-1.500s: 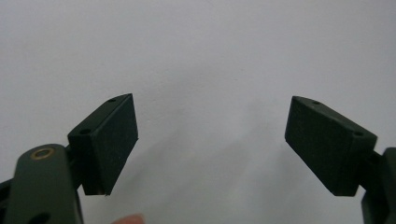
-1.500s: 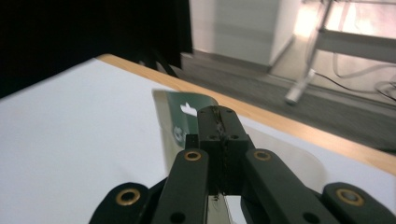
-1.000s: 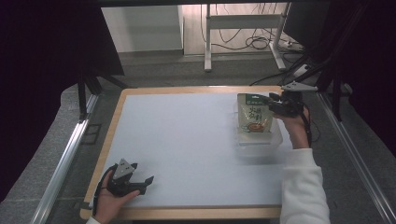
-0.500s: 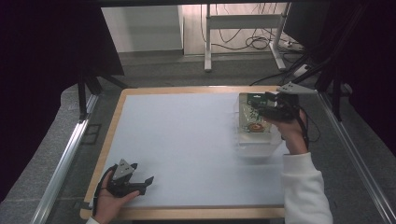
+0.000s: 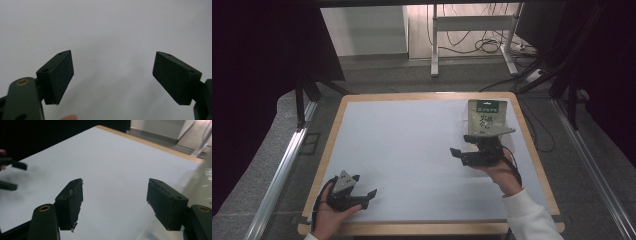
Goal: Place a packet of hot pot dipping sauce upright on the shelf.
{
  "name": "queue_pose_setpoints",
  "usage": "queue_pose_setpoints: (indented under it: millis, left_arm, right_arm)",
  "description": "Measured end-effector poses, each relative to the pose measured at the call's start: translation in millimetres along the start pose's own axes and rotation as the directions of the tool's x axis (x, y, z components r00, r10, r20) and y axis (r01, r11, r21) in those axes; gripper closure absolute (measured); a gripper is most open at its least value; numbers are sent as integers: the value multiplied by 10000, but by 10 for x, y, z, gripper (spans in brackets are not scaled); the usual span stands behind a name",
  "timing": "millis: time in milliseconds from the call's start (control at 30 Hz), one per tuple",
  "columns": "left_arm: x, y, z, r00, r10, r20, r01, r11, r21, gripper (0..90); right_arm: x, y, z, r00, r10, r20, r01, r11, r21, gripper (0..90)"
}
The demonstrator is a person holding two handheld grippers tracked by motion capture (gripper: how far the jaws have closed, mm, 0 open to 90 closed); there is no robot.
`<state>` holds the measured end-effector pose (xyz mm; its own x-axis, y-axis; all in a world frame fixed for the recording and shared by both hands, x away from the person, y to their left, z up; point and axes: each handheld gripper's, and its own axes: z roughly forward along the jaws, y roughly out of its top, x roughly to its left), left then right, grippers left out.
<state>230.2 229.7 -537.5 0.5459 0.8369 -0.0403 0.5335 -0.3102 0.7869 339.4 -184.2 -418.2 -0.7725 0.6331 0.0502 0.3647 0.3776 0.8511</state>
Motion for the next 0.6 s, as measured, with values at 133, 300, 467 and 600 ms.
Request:
queue_pose_setpoints:
  millis: [133, 300, 467, 600]
  left_arm:
    - [5, 0, -5, 10000, -14, -14, 14, 10000, -14, 172]
    - [6, -4, 0, 10000, -25, -22, 25, 10000, 35, 172]
    - [8, -5, 0, 10000, -45, -26, 45, 10000, 31, 172]
    - [11, -4, 1, 10000, -60, -22, 61, 10000, 29, 172]
  right_arm:
    - [215, -93, 126, 9971, -1, -755, 16, 9998, 193, 285]
    - [447, -184, 285, 9946, -527, -889, 592, 9956, 724, 247]
    - [475, -184, 309, 9958, -487, -777, 543, 9960, 712, 221]
    - [463, -207, 333, 9975, -272, -658, 321, 9968, 738, 205]
